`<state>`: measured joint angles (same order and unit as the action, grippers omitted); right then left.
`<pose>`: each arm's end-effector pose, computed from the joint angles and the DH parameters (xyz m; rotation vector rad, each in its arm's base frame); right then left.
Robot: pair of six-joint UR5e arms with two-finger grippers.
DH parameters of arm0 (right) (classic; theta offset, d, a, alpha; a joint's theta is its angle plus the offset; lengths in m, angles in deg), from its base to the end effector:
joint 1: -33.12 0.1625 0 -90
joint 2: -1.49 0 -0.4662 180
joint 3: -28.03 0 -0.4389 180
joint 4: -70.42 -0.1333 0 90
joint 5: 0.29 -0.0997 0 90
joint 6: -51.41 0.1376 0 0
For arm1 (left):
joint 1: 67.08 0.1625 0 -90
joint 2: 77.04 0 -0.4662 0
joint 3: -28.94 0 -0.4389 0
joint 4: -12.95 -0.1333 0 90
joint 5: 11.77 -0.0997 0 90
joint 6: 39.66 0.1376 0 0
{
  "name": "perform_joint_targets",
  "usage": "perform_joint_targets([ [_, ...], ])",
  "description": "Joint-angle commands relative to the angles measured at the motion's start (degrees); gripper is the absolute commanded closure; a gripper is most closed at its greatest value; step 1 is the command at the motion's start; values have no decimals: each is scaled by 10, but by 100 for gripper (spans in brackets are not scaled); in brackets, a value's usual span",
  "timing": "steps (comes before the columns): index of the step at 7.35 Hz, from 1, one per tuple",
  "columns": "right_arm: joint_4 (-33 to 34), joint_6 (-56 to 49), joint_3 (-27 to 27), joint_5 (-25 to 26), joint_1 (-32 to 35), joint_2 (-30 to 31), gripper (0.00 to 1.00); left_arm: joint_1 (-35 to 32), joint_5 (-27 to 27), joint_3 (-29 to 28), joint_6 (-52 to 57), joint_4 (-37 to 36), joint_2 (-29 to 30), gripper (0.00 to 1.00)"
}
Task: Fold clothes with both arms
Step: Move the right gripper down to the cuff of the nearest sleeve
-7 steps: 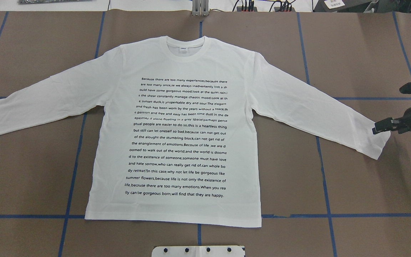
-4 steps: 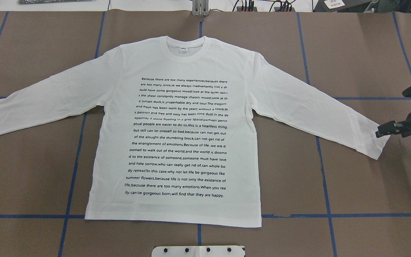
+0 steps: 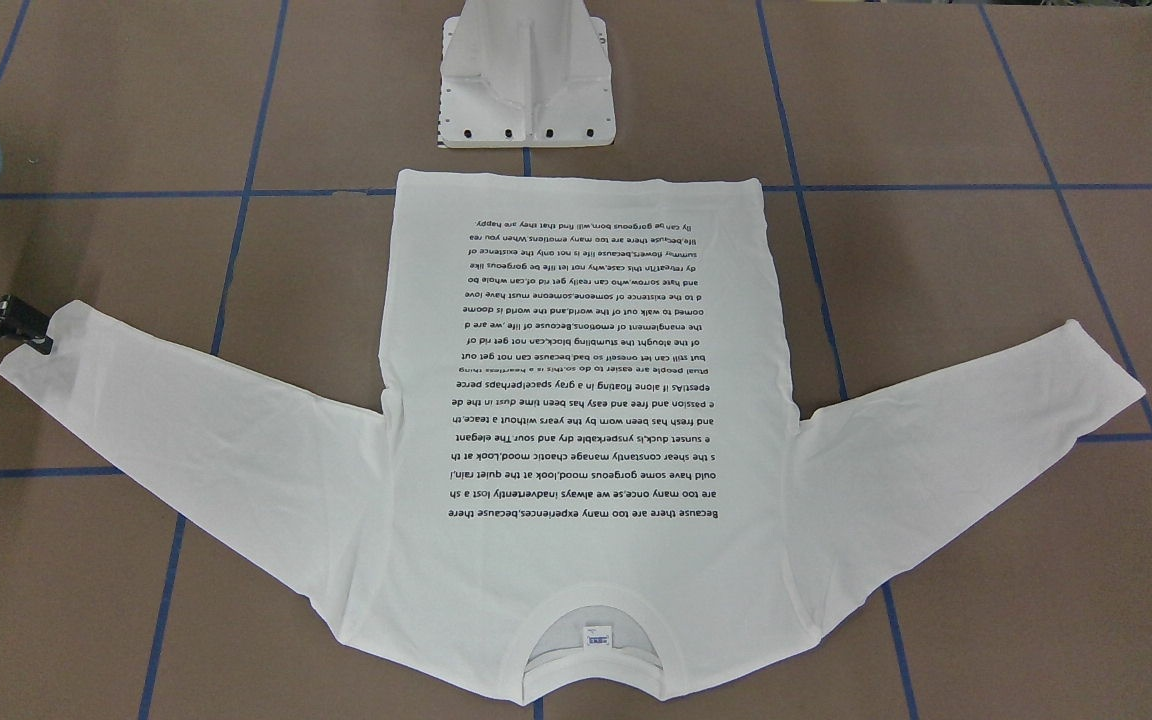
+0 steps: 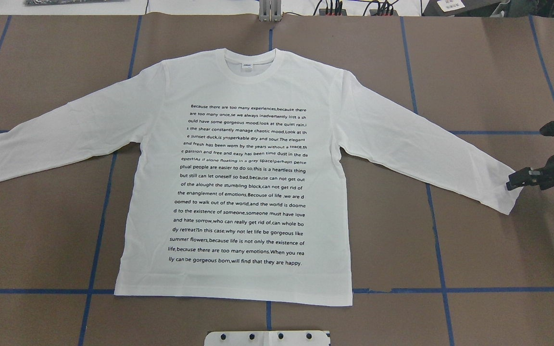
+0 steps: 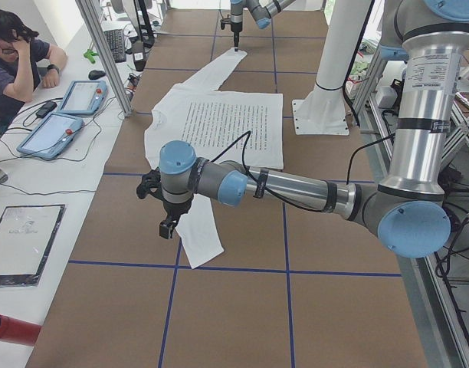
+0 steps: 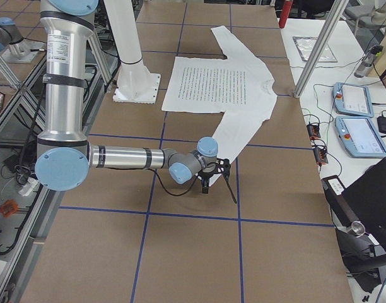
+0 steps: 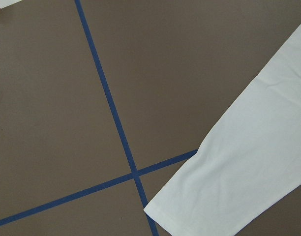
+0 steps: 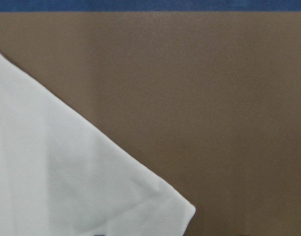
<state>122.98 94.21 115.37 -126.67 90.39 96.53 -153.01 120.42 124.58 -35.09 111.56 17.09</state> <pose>-0.2461 -0.4784 0.7324 0.0163 -0.7966 0.0016 0.0013 -0.5943 0.6183 0.3100 0.7303 0.2609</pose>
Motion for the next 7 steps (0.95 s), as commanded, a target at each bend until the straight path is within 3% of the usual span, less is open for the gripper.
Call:
perform_joint_targets([
  [1,1,0,-2,0,-3,0,38,0,0,-1,1,0,-1,0],
  [3,0,0,0,-1,-3,-6,68,1,0,-2,1,1,-1,0],
  [7,0,0,20,-8,-1,-8,81,1,0,-1,0,1,-1,0],
])
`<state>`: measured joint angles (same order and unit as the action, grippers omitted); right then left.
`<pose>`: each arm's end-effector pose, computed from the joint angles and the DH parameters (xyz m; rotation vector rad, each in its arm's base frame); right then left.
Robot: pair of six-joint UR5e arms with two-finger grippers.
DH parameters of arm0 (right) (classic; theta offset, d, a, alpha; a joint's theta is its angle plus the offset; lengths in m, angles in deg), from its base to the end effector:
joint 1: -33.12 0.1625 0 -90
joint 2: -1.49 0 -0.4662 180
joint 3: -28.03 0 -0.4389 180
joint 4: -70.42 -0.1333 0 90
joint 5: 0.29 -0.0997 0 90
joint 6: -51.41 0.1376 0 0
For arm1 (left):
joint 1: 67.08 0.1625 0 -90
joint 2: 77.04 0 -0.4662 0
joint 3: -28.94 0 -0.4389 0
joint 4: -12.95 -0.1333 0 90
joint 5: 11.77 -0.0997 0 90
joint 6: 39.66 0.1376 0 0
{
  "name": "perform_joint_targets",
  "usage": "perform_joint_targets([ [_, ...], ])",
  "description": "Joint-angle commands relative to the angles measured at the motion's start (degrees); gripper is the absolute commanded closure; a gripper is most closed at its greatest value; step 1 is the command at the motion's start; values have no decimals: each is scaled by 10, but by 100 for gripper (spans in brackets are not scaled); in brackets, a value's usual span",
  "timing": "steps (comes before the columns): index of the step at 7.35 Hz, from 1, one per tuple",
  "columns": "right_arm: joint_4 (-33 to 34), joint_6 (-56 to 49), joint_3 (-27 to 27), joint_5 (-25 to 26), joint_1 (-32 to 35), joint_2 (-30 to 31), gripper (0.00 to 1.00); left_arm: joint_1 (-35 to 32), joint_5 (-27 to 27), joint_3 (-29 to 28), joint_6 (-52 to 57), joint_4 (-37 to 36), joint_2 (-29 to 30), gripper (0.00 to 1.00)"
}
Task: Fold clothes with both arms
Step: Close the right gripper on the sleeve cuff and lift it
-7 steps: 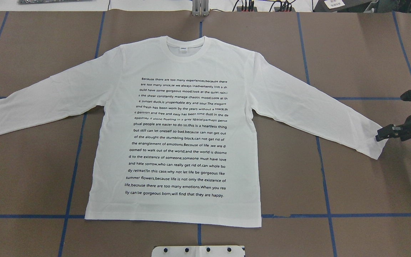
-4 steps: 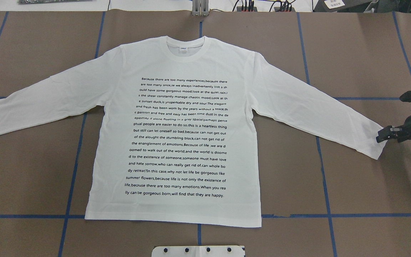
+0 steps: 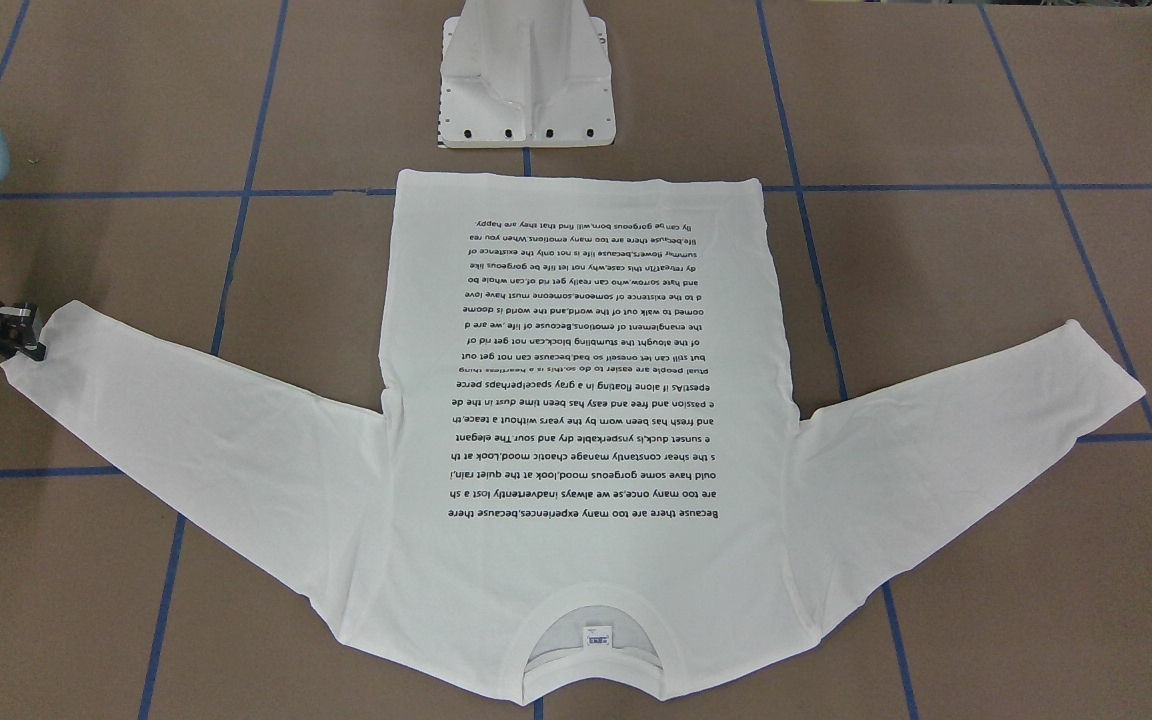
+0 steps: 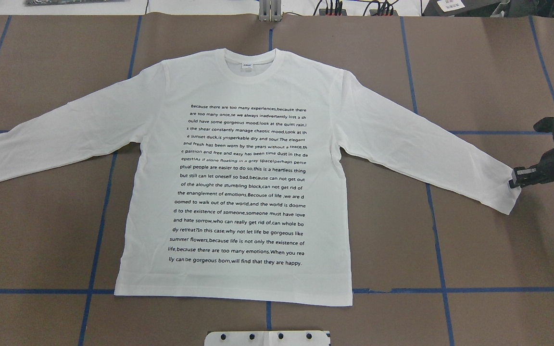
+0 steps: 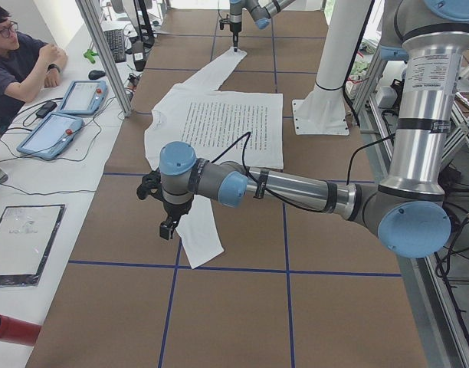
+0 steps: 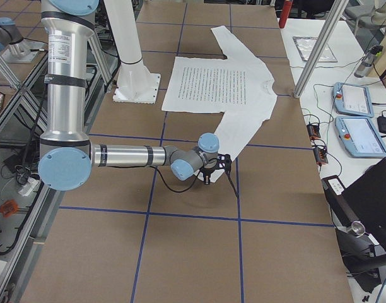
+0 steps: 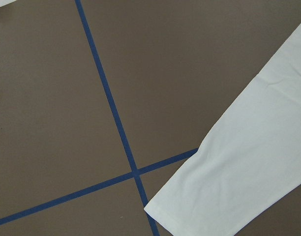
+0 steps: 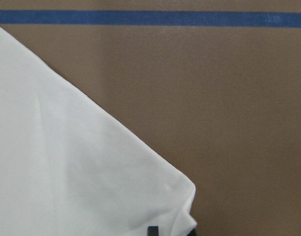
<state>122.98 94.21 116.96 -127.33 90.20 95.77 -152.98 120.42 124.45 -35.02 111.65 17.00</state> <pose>-0.2539 -0.4849 0.7084 0.0403 -0.8272 -0.0185 0.0016 -0.5937 0.6203 0.3081 0.7303 0.2617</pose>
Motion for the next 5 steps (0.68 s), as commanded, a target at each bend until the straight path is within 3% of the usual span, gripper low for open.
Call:
perform_joint_targets([
  [1,0,0,8,-1,3,-1,95,0,1,-1,-1,0,0,0],
  [2,0,-1,23,-3,10,0,100,0,0,-1,-2,0,0,0],
  [4,0,0,82,-11,17,-1,100,-1,0,-1,-2,0,0,0],
  [5,1,1,91,-26,17,-30,100,-1,1,-3,-2,0,0,0],
])
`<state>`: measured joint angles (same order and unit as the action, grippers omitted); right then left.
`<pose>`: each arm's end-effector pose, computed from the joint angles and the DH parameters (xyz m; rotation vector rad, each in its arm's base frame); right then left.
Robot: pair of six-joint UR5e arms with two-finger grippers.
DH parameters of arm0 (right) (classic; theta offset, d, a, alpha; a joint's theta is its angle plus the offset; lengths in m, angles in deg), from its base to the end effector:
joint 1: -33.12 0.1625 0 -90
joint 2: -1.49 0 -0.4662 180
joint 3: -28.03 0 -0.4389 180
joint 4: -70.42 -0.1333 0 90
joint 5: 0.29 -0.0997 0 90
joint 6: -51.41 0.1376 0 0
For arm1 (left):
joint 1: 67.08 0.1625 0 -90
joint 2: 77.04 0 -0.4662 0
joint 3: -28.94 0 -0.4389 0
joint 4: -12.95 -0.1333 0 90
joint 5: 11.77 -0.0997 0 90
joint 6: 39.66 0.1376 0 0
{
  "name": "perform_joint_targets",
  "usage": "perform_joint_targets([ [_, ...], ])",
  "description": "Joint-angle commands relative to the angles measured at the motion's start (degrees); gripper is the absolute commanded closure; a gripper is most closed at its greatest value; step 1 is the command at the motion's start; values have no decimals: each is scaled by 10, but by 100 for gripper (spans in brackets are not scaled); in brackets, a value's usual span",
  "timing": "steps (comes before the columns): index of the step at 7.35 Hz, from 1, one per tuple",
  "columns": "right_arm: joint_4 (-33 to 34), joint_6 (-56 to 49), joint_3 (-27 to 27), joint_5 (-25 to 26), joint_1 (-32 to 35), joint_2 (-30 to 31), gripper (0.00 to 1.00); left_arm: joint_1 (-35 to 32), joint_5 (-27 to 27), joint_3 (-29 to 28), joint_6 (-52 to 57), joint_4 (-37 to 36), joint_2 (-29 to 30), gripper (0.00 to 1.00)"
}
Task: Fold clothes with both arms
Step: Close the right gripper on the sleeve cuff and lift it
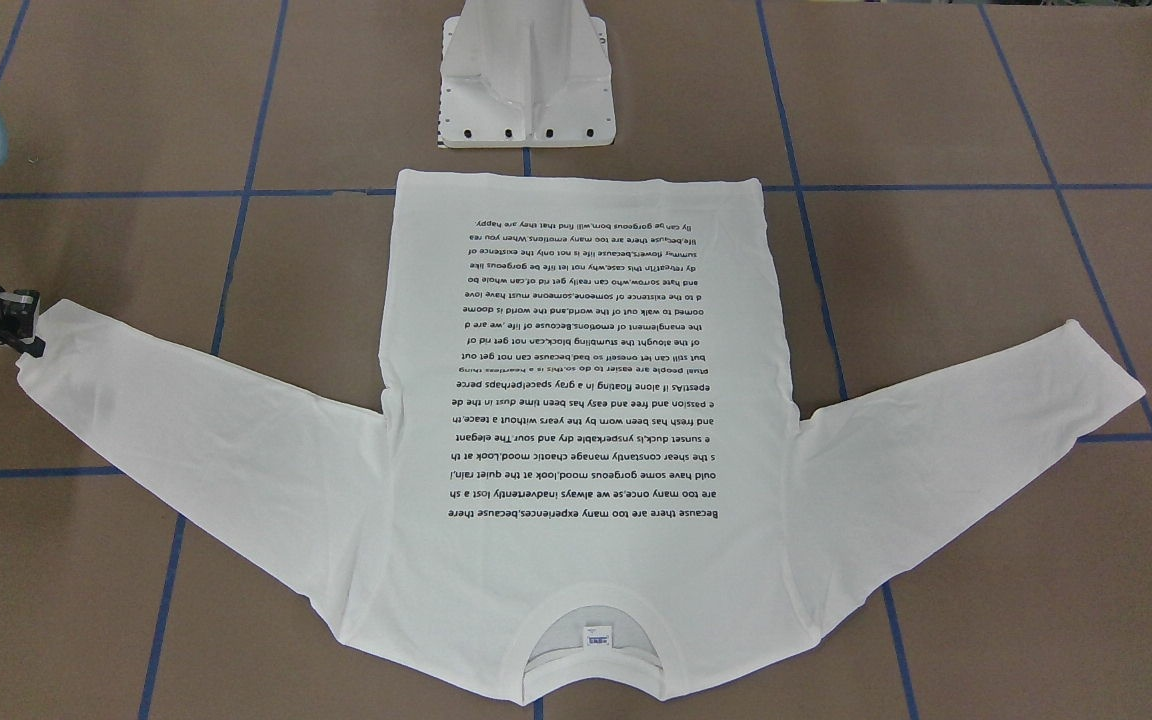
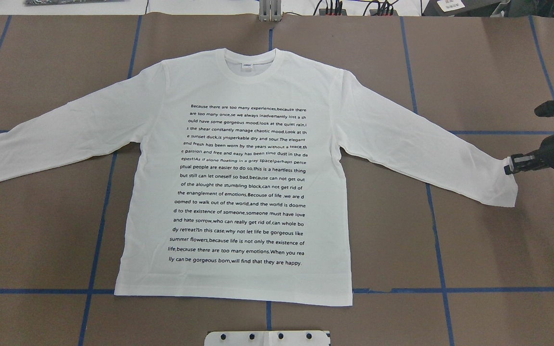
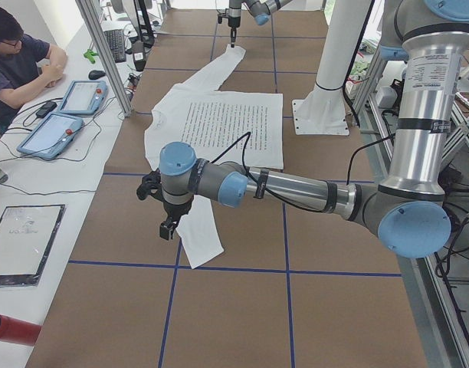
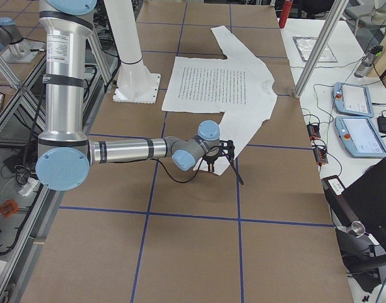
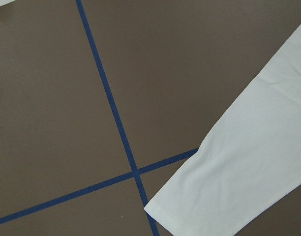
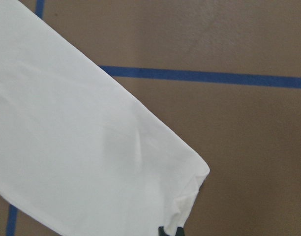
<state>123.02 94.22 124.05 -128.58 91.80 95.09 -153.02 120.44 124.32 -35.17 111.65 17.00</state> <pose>-0.2474 -0.4991 0.6284 0.1469 -0.9121 -0.0460 0.0012 -0.5937 0.6216 0.3052 0.7310 0.2578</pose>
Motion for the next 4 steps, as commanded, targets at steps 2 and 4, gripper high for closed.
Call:
perform_joint_targets([
  [2,34,43,15,-74,1,-145,100,0,0,-5,1,0,0,0],
  [4,71,179,-10,-71,-16,-306,100,0,0,-7,0,0,-2,0],
])
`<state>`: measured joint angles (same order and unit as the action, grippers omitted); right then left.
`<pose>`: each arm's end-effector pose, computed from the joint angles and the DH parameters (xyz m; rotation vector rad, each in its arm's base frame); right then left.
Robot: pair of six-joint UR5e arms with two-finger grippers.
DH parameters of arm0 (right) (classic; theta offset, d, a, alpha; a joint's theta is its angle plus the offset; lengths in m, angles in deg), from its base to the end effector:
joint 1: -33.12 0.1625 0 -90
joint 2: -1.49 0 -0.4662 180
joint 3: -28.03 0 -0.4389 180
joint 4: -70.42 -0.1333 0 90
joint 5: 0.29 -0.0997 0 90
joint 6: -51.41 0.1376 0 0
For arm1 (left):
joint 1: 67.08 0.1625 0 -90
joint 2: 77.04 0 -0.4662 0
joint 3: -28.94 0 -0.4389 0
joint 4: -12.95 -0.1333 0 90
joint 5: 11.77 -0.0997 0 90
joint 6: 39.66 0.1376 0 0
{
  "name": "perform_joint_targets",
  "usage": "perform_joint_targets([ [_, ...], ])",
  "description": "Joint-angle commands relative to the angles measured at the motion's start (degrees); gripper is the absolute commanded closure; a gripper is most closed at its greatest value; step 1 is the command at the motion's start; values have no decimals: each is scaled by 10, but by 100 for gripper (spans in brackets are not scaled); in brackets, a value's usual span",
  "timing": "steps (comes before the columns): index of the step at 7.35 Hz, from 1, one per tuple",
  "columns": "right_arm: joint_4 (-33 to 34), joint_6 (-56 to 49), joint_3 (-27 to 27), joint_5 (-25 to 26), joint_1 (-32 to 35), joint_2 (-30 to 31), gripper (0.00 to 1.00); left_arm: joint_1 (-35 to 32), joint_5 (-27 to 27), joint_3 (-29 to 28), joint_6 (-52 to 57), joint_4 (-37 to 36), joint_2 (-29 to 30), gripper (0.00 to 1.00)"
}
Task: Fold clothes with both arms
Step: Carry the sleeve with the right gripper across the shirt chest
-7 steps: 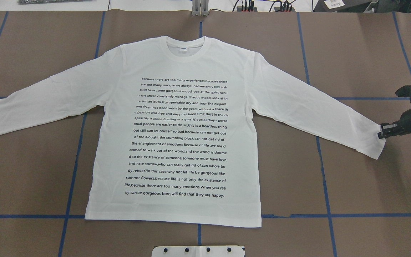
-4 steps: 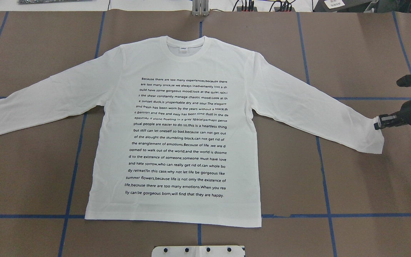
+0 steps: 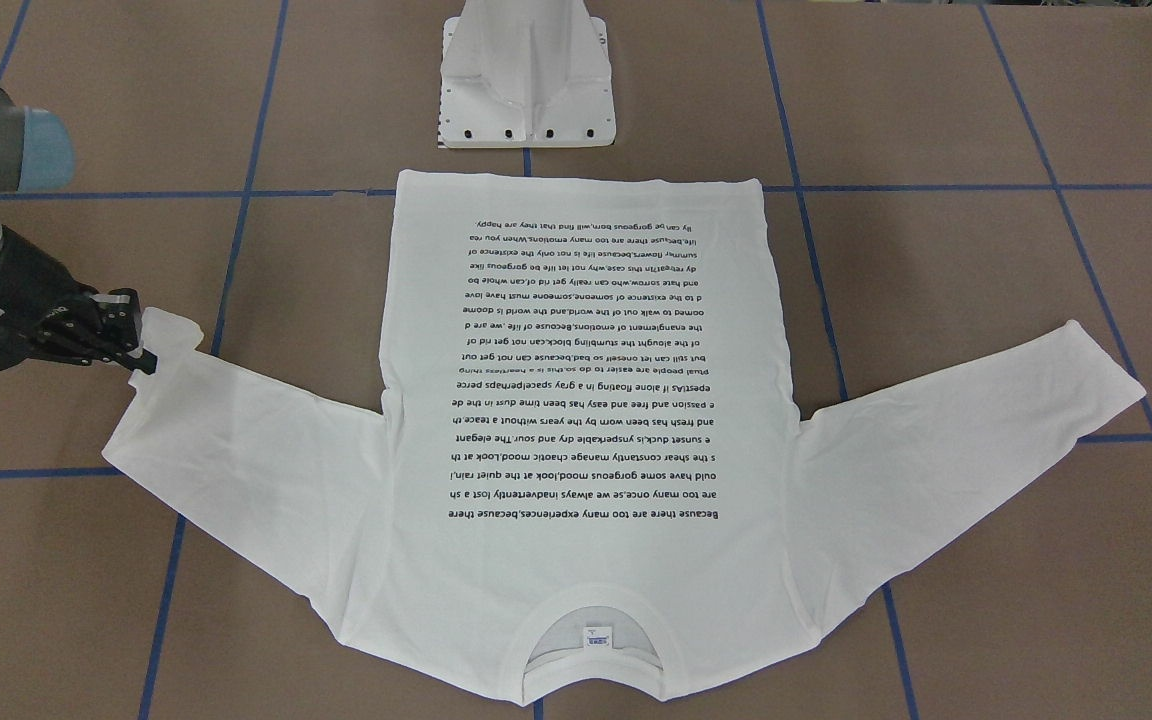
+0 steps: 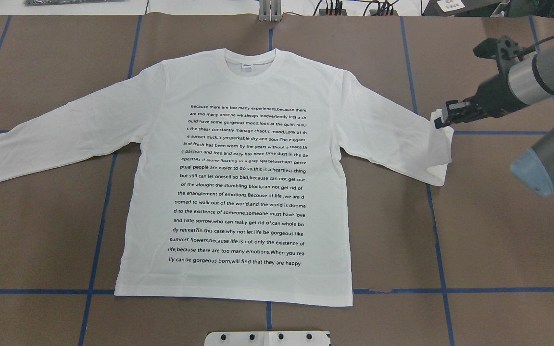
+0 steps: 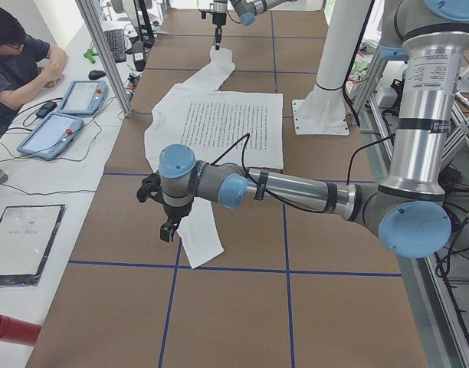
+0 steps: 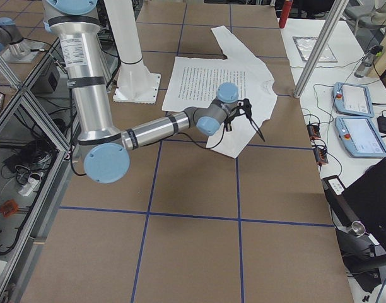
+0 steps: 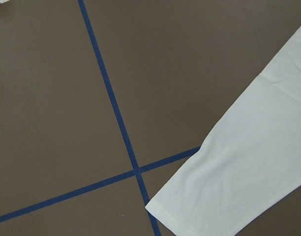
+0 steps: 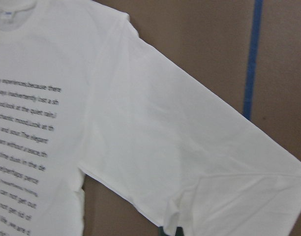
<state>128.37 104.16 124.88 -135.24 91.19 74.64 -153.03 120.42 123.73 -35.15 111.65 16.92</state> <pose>-0.3256 -0.5908 0.4047 0.1942 -1.1450 -0.0597 0.0010 -0.5931 0.6282 0.2942 0.7311 0.2537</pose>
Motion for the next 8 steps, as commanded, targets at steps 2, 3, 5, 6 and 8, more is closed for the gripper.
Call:
perform_joint_targets([
  [2,16,129,-111,33,-44,-264,100,0,0,-6,-1,-1,-3,0],
  [3,16,129,-179,50,-65,-360,100,-1,0,-6,-9,-1,-3,0],
  [5,14,127,-276,127,-146,-482,100,-2,-1,-11,-10,-1,-3,0],
  [6,15,122,-290,184,-194,-493,100,-2,-1,-14,-10,-1,-3,0],
  [8,15,108,-365,226,-223,-518,100,-2,-1,-21,-10,-1,-2,0],
])
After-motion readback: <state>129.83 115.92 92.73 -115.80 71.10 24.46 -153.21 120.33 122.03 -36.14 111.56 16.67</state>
